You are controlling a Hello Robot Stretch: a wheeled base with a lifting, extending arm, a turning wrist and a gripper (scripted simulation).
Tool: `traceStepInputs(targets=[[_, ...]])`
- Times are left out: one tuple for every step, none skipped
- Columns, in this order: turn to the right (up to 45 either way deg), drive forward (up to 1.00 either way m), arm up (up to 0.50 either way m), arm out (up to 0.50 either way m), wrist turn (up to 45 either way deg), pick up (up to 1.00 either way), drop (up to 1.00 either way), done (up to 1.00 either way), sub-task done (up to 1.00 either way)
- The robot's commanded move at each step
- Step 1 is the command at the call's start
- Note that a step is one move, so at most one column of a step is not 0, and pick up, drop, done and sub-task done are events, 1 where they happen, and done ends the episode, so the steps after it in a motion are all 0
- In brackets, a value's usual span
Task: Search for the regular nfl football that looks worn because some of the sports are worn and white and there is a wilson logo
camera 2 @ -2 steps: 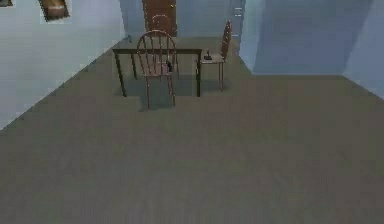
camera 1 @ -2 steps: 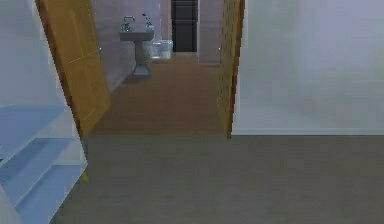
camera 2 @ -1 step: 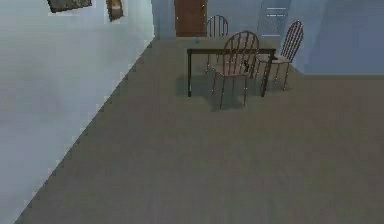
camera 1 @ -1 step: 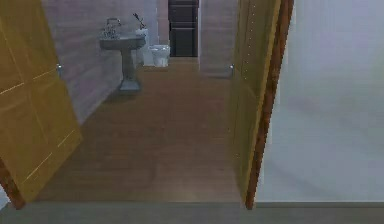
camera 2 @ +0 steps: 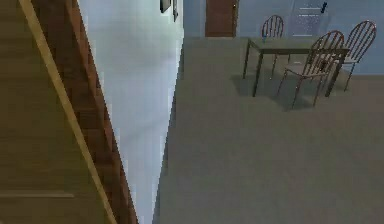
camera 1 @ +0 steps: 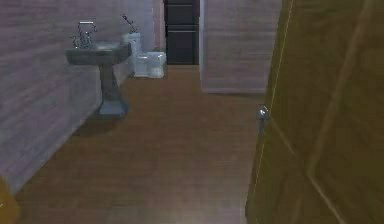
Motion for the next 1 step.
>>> traceStepInputs(targets=[[0.0,1.0,0.0,0.0,0.0,0.0,0.0,0.0,0.0]])
